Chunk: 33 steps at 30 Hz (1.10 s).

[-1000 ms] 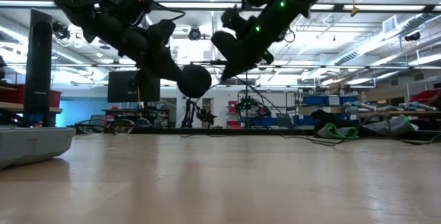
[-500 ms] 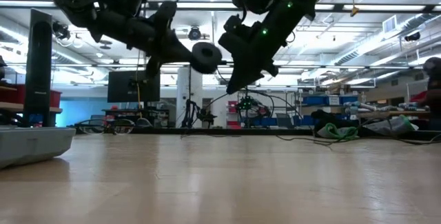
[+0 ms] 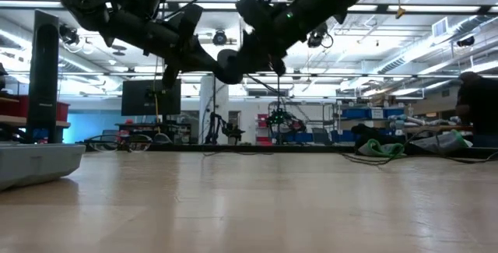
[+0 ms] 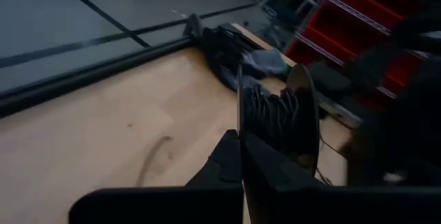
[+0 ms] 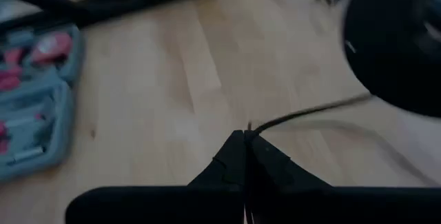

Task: Coil cords
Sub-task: Coil the black wire onto the black spool

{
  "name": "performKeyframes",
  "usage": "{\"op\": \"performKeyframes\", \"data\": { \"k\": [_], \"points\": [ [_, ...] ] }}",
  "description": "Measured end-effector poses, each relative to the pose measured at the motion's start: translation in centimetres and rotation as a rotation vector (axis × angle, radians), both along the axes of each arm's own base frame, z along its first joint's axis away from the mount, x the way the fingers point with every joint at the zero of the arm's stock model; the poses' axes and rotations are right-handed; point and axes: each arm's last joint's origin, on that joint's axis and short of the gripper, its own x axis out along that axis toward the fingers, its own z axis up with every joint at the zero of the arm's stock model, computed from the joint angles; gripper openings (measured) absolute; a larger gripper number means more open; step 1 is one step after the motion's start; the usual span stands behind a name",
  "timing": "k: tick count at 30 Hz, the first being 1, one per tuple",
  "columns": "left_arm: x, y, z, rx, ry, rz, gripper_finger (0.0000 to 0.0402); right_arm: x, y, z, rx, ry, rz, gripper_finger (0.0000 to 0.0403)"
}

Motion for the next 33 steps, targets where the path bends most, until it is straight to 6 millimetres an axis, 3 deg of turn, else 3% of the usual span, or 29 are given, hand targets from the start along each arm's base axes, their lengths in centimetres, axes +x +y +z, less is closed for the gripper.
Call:
{"op": "performKeyframes", "data": {
  "k": [3,12,24,30,33],
  "points": [
    [0.0,0.0,0.0,0.003,0.004,0.019,0.0000,0.4,0.0,0.7,-0.048,-0.073,0.026,0.0000],
    [0.0,-0.8,-0.8,-0.016,0.092,0.017,0.0000,0.2,-1.9,0.7,-0.033,-0.077,0.022,0.0000],
    [-0.1,-1.0,-1.2,-0.010,0.145,0.069,0.0000,0.5,-1.6,0.8,-0.008,-0.120,0.077,0.0000],
    [0.1,-0.9,-1.6,-0.005,0.160,0.081,0.0000,2.8,-1.4,-1.6,0.003,-0.147,0.115,0.0000],
    [0.4,-0.8,-2.6,-0.022,0.211,0.076,0.0000,4.3,-1.6,-1.8,-0.026,-0.125,0.140,0.0000]
  ]
}}
